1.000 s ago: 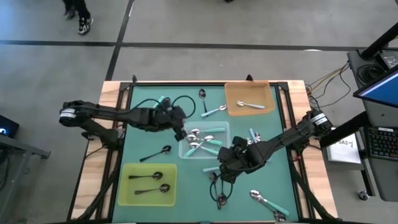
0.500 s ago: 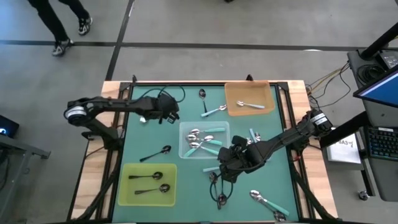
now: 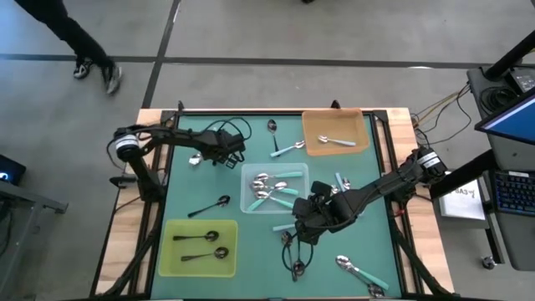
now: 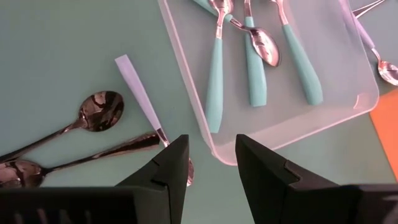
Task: Sort silverware by color (type)
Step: Put the black spoon into the yellow bin
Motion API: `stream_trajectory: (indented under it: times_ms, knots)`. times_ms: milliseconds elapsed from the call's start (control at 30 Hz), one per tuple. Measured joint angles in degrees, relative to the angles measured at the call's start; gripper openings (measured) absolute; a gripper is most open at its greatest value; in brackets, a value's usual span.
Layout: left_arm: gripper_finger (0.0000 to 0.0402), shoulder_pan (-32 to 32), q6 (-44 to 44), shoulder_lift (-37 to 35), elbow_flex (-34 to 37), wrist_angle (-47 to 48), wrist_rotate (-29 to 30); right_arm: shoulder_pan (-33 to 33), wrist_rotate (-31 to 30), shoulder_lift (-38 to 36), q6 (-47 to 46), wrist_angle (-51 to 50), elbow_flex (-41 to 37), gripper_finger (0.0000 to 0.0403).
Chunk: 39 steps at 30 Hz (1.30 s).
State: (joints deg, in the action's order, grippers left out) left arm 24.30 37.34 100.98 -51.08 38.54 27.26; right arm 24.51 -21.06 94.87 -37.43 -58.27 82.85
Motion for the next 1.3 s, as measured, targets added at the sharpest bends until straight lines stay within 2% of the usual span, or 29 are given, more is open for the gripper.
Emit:
stream_trajectory:
  times_ms: [167,433,667,767,933,1033,1133,1300]
  knots:
    - [0.0104,0.56,-2.19,1.71,-0.16,-0.24,-2.64,0.00,-0.01,0.06,0.17,-0.12,-0.02,0.0123]
    - [0.0011,0.96,-0.79,1.57,-0.14,-0.91,-5.27,0.02,-0.02,0.06,0.49,-0.08,-0.02,0.0123]
    - [0.0006,0.43,-0.89,-0.03,-1.68,1.97,-5.86,0.11,0.00,0.06,0.35,-0.18,-0.02,0.0123]
    - [0.0006,-0.37,-1.97,-3.52,-1.80,3.58,-7.69,0.11,0.00,0.06,0.35,-0.33,-0.02,0.0123]
    - [0.0005,-3.14,-2.12,-11.69,-1.15,4.45,-6.94,0.11,0.00,0.06,0.35,-0.42,-0.04,0.0123]
    - [0.0005,-8.35,-1.31,-16.62,-0.98,6.43,-7.72,0.11,0.00,0.06,0.53,-0.47,-0.04,0.0123]
    - [0.0004,-17.17,3.04,-21.45,-1.02,8.75,-7.83,0.11,0.00,0.06,0.55,-0.57,-0.04,0.0123]
    - [0.0004,-39.36,16.08,-26.89,-1.28,8.40,-6.36,0.11,0.00,0.06,0.52,-0.63,-0.04,0.0123]
